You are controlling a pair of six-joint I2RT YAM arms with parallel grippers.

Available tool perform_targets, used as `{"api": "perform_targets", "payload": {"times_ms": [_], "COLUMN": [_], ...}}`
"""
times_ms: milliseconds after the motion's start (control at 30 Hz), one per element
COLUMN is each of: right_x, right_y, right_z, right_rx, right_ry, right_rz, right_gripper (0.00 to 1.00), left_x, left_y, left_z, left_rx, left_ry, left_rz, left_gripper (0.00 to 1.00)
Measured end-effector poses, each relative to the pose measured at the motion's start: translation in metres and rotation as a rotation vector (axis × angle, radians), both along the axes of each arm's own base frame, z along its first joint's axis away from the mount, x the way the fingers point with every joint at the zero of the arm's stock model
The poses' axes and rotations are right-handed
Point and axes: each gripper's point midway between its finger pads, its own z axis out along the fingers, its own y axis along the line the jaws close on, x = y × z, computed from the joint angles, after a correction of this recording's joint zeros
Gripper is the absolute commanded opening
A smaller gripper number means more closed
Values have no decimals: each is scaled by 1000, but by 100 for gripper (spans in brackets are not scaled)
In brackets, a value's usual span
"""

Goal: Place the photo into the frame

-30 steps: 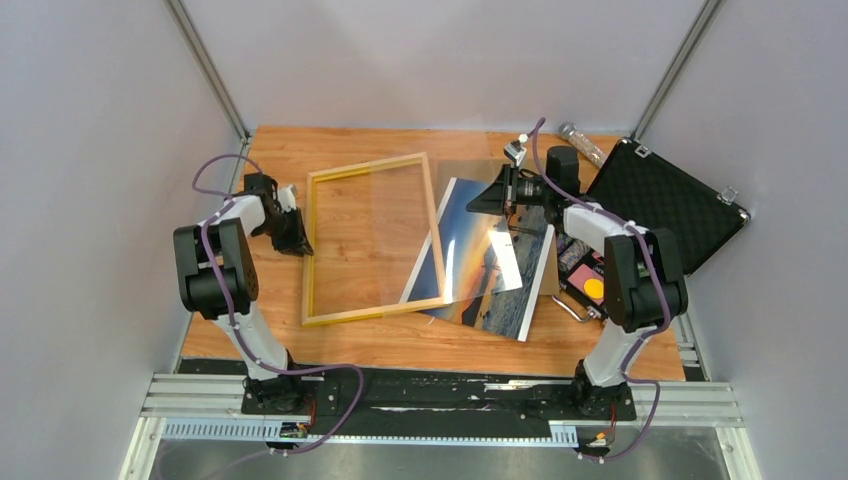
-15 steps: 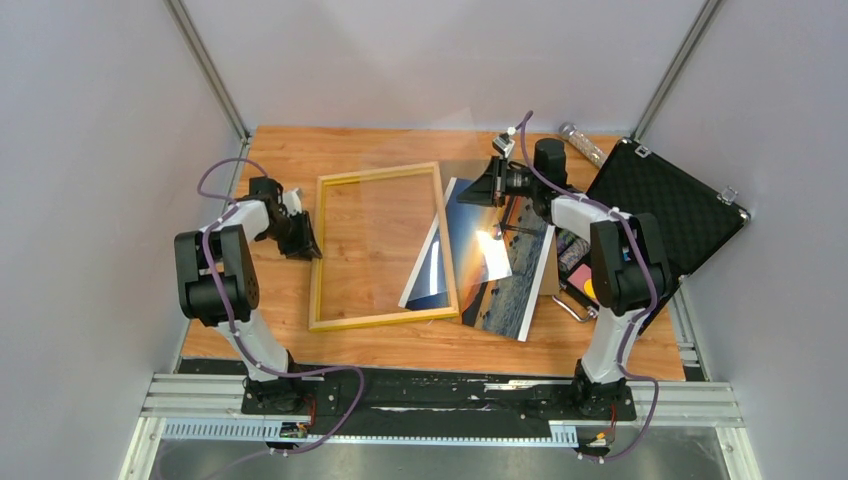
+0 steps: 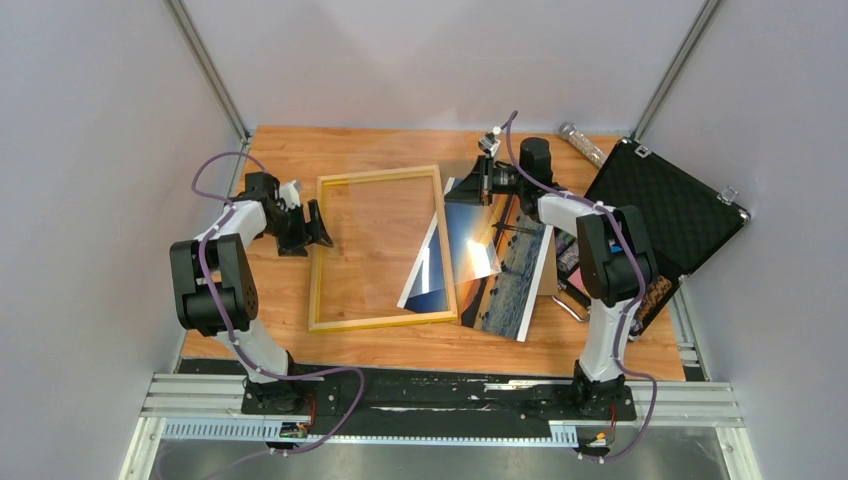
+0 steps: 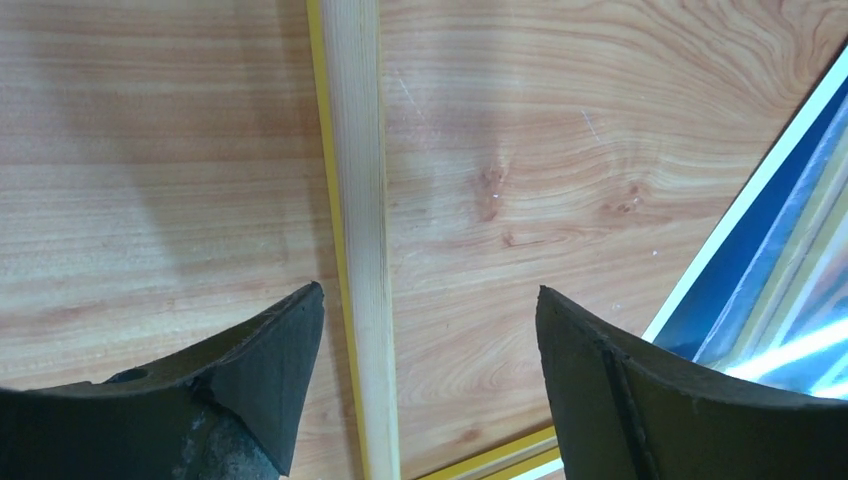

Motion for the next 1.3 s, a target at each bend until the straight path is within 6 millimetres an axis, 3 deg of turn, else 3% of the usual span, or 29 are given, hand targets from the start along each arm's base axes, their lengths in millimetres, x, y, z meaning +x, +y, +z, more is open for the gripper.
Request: {"api": "perform_targets", "payload": {"times_ms": [267, 500, 800, 1033, 1300], "right_x": [3, 5, -3, -20, -25], "right_y": [17, 29, 51, 71, 87], "right_z": [-6, -19, -28, -38, -51], "right_rx": [9, 14, 39, 49, 77], "right_ry": [19, 56, 98, 135, 166], "right_rz": [6, 0, -4, 3, -15], "right_gripper": [0, 0, 0, 0, 0], "left_x": [0, 4, 6, 9, 13], "left_y": [7, 32, 42, 42, 31], "left_z": [9, 22, 29, 30, 24], "left_rx": [-45, -30, -13, -30, -111], "left_ry": [-29, -79, -114, -131, -133], "left_rz": [27, 95, 121, 116, 78], "left_gripper": [100, 100, 99, 99, 98]}}
